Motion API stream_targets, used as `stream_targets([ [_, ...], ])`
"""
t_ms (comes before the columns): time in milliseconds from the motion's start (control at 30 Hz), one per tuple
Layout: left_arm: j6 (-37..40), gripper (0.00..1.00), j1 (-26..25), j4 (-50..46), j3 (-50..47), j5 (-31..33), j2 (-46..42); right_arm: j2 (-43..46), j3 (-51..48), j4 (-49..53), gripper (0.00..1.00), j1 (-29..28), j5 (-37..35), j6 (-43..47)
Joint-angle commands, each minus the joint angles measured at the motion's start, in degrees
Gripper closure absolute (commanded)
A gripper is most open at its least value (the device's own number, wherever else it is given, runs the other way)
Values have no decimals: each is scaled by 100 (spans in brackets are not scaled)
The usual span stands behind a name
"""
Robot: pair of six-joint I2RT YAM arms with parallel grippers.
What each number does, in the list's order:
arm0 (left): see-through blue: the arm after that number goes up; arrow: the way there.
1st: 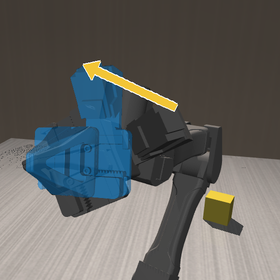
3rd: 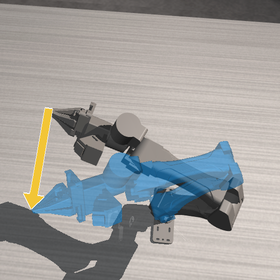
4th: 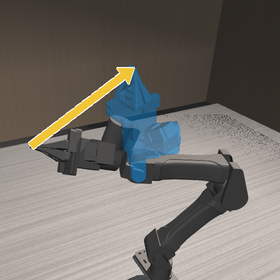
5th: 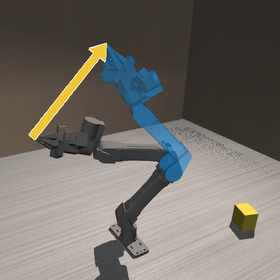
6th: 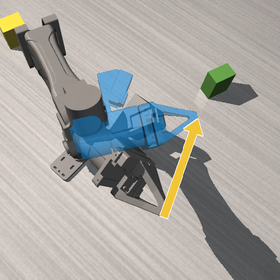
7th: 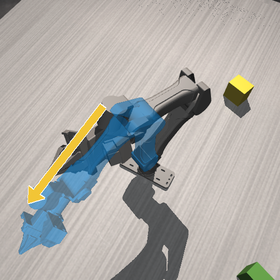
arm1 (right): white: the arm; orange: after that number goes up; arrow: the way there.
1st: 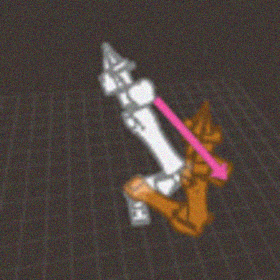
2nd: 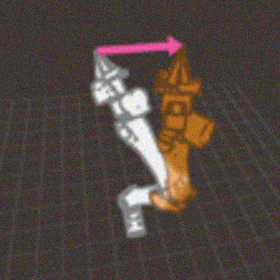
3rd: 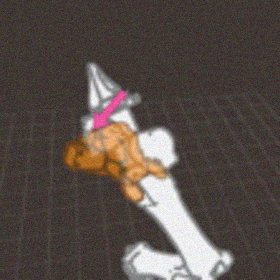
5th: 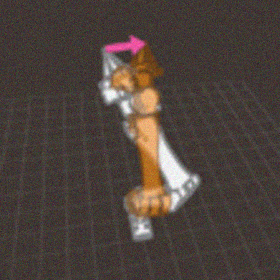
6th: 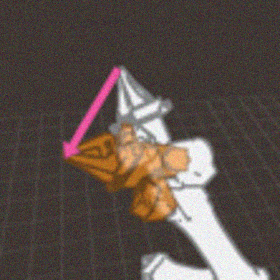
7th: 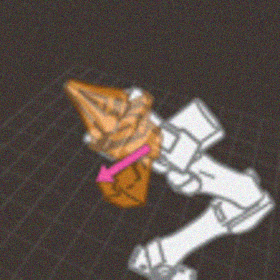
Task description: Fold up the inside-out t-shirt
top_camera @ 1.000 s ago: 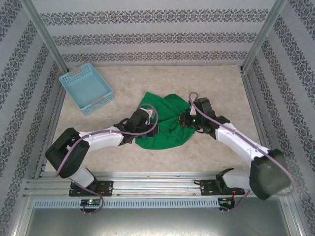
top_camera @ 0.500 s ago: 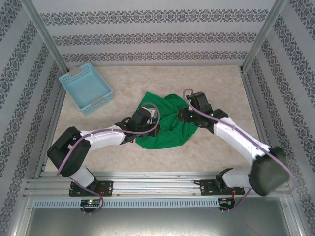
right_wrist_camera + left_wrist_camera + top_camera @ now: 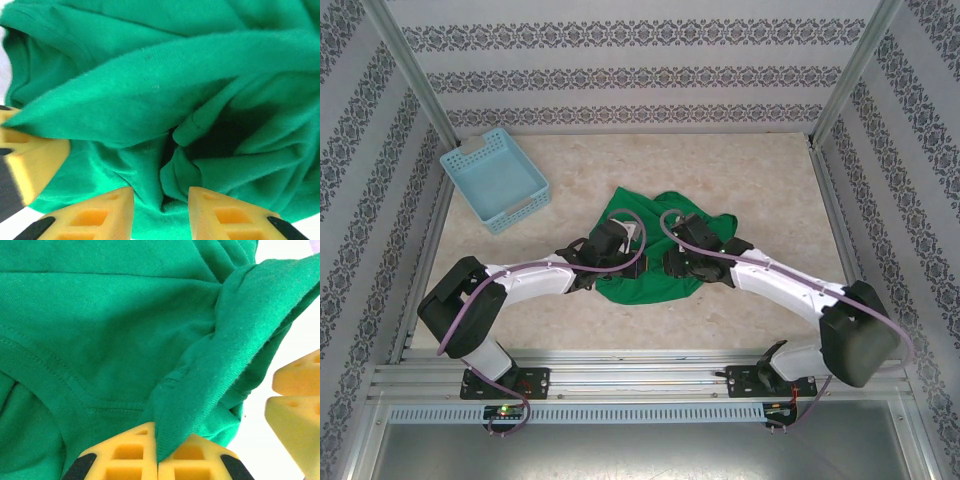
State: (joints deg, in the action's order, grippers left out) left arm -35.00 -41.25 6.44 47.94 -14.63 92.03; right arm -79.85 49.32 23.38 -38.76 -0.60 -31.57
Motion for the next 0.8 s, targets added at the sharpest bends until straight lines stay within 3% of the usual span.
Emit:
stream_targets([
  [0,-103,100,-56,24,75,-37,-124,-290,233,-236,65,34,122,-119],
  [233,-104,100,-94,-2,82,-39,-128,-644,223,-316,60,297,-75,-306],
  [767,-76,100,-137,77,42,-68,-211,-971,508,-348,62,469,-260,-189],
])
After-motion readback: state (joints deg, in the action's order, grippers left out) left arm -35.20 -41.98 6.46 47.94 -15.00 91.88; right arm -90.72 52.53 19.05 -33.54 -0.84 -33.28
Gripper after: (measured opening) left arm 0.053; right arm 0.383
